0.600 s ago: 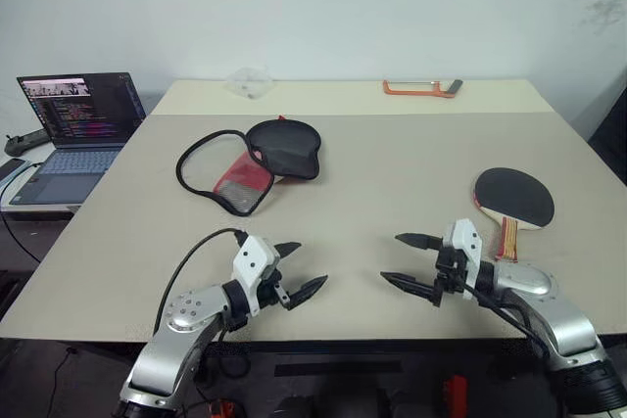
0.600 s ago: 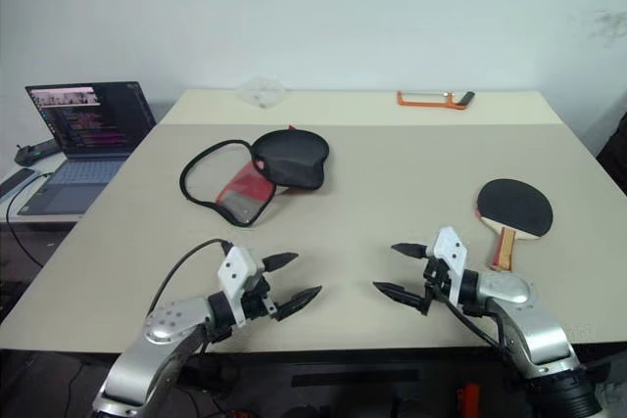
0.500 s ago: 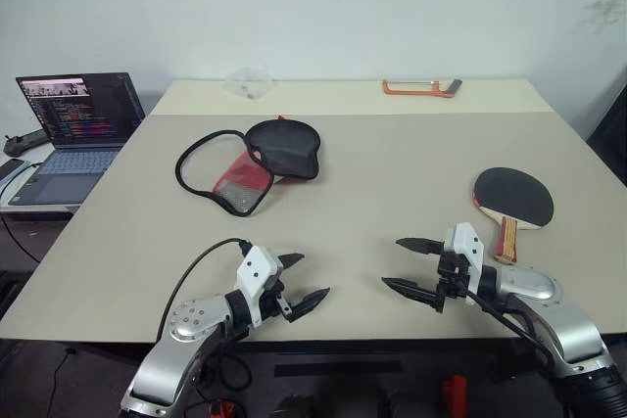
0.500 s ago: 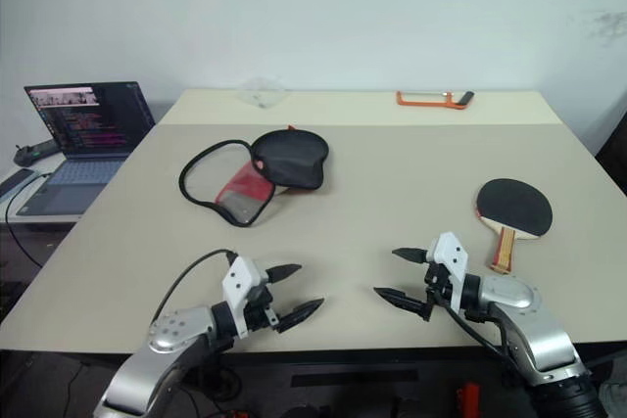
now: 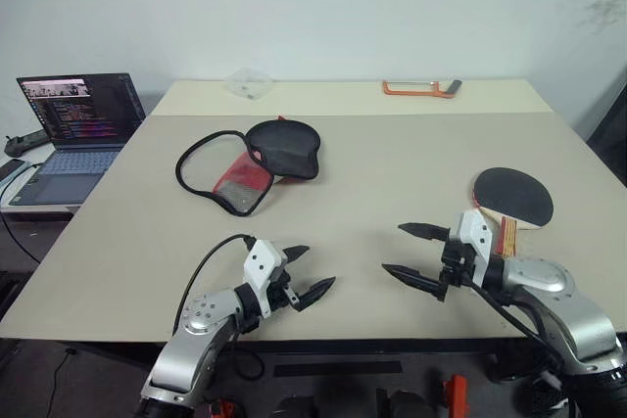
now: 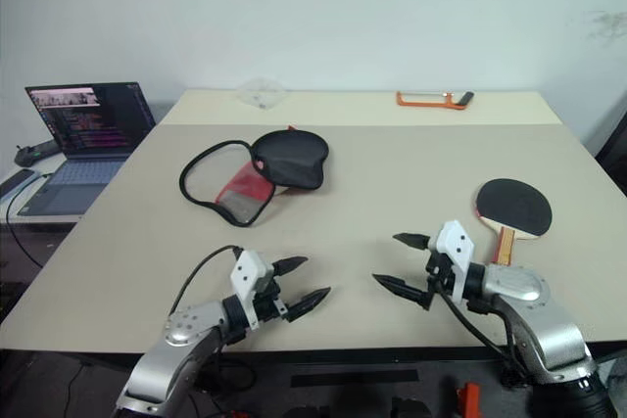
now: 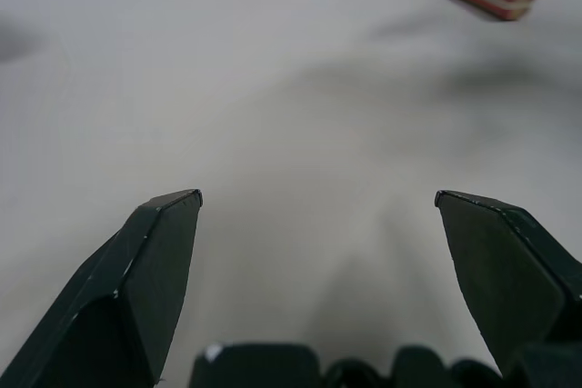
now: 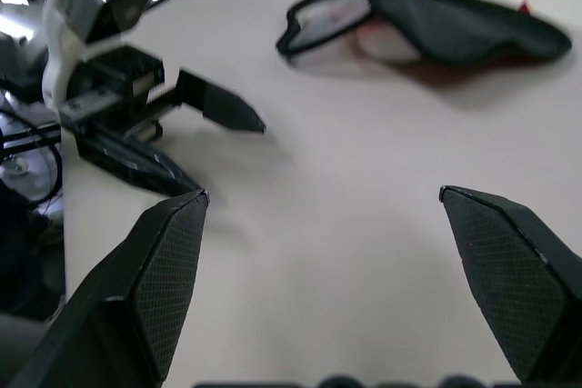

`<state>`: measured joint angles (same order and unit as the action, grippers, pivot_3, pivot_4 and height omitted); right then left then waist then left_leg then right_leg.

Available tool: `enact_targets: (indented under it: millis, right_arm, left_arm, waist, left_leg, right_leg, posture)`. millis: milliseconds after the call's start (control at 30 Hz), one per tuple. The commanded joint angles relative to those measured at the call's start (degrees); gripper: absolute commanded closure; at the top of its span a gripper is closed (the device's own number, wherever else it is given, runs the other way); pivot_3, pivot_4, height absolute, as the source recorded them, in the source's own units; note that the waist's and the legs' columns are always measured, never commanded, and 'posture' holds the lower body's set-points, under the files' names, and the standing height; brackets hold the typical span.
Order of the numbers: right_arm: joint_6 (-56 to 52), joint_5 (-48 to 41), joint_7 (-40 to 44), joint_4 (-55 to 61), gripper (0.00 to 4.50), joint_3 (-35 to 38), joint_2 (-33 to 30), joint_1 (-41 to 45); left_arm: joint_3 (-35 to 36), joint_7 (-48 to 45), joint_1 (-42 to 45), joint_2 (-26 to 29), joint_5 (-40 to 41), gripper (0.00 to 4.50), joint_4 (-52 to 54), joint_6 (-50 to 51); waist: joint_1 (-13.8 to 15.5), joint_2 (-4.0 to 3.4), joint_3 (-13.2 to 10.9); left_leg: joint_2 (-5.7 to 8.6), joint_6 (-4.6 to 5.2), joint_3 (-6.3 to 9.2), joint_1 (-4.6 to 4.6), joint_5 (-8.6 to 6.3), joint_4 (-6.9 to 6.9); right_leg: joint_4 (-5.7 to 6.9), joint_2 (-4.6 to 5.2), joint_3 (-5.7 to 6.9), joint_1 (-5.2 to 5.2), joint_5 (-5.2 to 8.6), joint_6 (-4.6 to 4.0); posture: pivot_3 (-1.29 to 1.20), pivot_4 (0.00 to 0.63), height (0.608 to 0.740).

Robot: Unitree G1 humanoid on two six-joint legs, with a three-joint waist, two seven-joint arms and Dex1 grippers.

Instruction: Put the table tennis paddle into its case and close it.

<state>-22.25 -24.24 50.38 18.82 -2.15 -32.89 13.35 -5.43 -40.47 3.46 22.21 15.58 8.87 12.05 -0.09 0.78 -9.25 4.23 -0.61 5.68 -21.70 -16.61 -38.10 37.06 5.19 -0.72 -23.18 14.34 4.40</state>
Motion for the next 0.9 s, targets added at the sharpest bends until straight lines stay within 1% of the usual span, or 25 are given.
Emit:
enact_targets:
  millis: [33,167,233,267,367,500,667,900]
  right_arm:
    - [0.2,-1.2,-2.2,0.8,0.03,0.9,2.3,2.2]
    - [-1.5,-1.8,-3.6,1.9,0.03,1.4,2.7,4.0]
    - [-0.3,-1.9,-3.4,0.6,0.03,2.8,2.3,4.1]
    - [-0.1,-1.6,-3.9,0.7,0.03,2.6,2.5,4.2]
    - [-0.3,-2.2,-3.5,0.9,0.03,2.4,2.5,5.7]
    - [-2.6,-5.4,0.3,4.8,0.03,2.6,-0.8,8.4]
    - [-3.8,-7.3,1.4,5.7,0.03,3.7,-3.7,12.1]
    - [-2.9,-6.3,0.4,6.2,0.03,3.4,-3.8,10.4]
  left_arm:
    - [2.3,1.4,1.2,-0.5,0.4,0.00,-0.8,-1.5]
    - [4.5,2.7,3.9,-1.9,3.5,0.00,-0.7,1.7]
    - [5.2,5.1,7.9,-3.7,3.6,0.00,-2.9,3.2]
    - [5.8,5.6,8.9,-3.8,3.8,0.00,-3.5,3.6]
    - [7.5,10.6,13.7,-6.6,3.6,0.00,-6.7,6.9]
    - [8.8,14.3,18.0,-9.4,3.4,0.00,-10.3,9.3]
    - [12.5,21.2,22.9,-13.4,4.3,0.00,-14.8,12.5]
    - [13.5,25.1,27.0,-16.8,4.1,0.00,-18.2,13.4]
  waist:
    - [0.0,0.00,0.0]
    - [0.0,0.01,0.0]
    - [0.2,0.02,0.0]
    - [0.3,0.03,0.0]
    - [0.2,0.03,0.0]
    - [0.0,0.03,0.0]
    - [0.0,0.11,0.0]
    - [0.2,0.15,0.0]
  left_leg:
    - [-0.01,-0.01,0.01,0.00,0.01,0.01]
    - [0.02,-0.05,0.00,-0.04,0.02,0.01]
    - [0.02,-0.06,0.01,-0.04,0.03,0.00]
    - [0.02,-0.06,0.05,-0.06,0.03,-0.02]
    - [0.03,-0.06,0.07,-0.05,0.04,-0.04]
    - [0.05,-0.10,0.00,-0.06,0.06,-0.04]
    - [0.02,-0.11,0.03,-0.09,0.06,-0.05]
    - [0.05,-0.12,0.03,-0.12,0.07,-0.06]
  right_leg:
    - [0.00,-0.01,0.01,0.00,0.00,0.00]
    - [-0.04,0.01,0.00,-0.02,0.00,0.00]
    - [-0.04,0.02,0.01,-0.03,0.00,0.01]
    - [-0.02,0.01,0.06,-0.03,0.00,0.00]
    - [0.02,0.00,0.09,-0.01,-0.01,0.00]
    - [0.00,0.01,0.03,-0.04,-0.01,0.01]
    - [-0.03,-0.01,0.06,-0.06,-0.01,0.01]
    - [-0.05,0.02,0.06,-0.05,-0.01,0.01]
  posture:
    - [0.00,0.150,0.740]
    - [0.00,0.150,0.740]
    - [0.00,0.150,0.740]
    - [0.00,0.150,0.740]
    - [0.00,0.150,0.740]
    - [0.00,0.150,0.740]
    - [0.00,0.150,0.740]
    - [0.00,0.150,0.740]
